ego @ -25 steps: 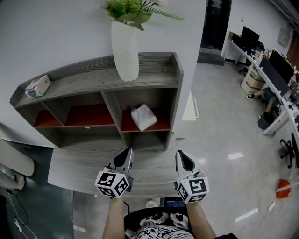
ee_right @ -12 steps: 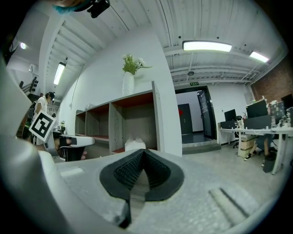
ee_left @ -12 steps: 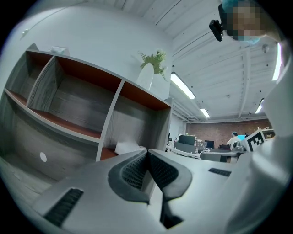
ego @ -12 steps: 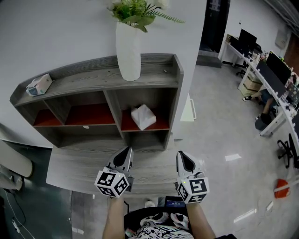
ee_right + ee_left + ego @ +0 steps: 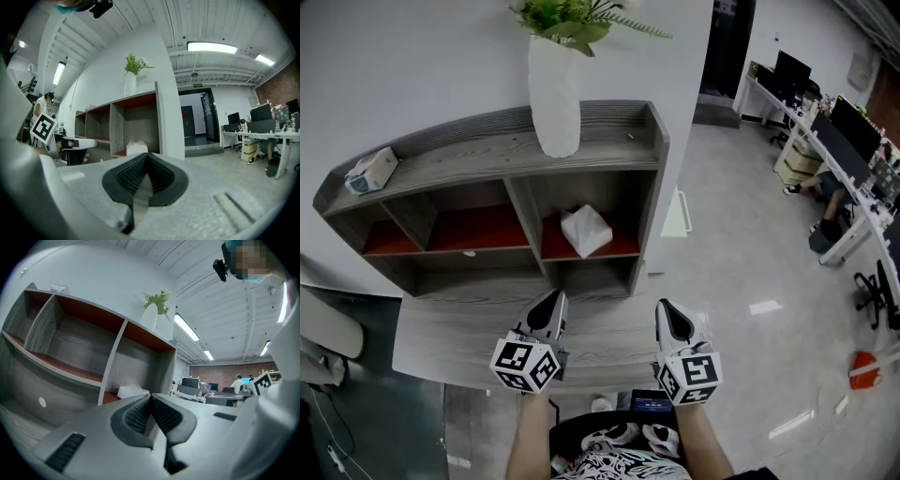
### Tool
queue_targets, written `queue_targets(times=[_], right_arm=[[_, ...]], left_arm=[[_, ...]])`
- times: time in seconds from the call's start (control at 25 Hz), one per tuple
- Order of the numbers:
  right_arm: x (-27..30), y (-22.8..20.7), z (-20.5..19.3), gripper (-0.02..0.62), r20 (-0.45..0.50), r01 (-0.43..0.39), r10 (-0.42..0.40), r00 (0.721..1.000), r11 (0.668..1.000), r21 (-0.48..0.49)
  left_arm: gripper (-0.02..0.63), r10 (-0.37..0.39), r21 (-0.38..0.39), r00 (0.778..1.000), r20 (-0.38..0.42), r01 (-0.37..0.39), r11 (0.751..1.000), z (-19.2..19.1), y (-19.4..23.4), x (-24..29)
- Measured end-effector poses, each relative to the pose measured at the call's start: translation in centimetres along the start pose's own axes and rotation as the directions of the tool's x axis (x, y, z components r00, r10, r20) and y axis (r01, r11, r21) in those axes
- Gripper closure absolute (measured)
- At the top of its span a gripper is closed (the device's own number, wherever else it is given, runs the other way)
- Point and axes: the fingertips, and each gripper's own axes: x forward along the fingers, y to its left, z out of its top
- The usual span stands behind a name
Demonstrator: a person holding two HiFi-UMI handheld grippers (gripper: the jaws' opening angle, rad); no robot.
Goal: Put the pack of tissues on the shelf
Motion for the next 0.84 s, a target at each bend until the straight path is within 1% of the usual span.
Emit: queue_targets(times=[0.2,0.32,0.48,0.84], right_arm=[[0.4,-0.2,0.0,0.591,-0.008,0.006,-0.006,1.0,1.0,-0.003],[0.8,-0.4,0.2,0.591,-0.007,0.006,-0.006,1.0,1.0,-0.011],[1.2,-0.5,0.2,0.591,-0.009,0.003,-0.003,1.0,1.0,-0.016],[2.0,-1.1,0.3,0.591,-0.012,0.0,0.0,1.0,1.0,-0.021]], left_arm=[[0.598,-0.012,-0.009,1.0,-0.002,0.012,1.0,-0.1,0.2,0.4],[0.598,-0.023,-0.037,1.0,0.016,0.023,0.999,0.1,0.4,0.6],[0.598,-0.019,-0.059,1.0,0.021,0.02,0.998,0.2,0.9,0.7],[0.598,-0.014,-0.046,1.0,-0.003,0.014,0.999,-0.1,0.9,2.0]])
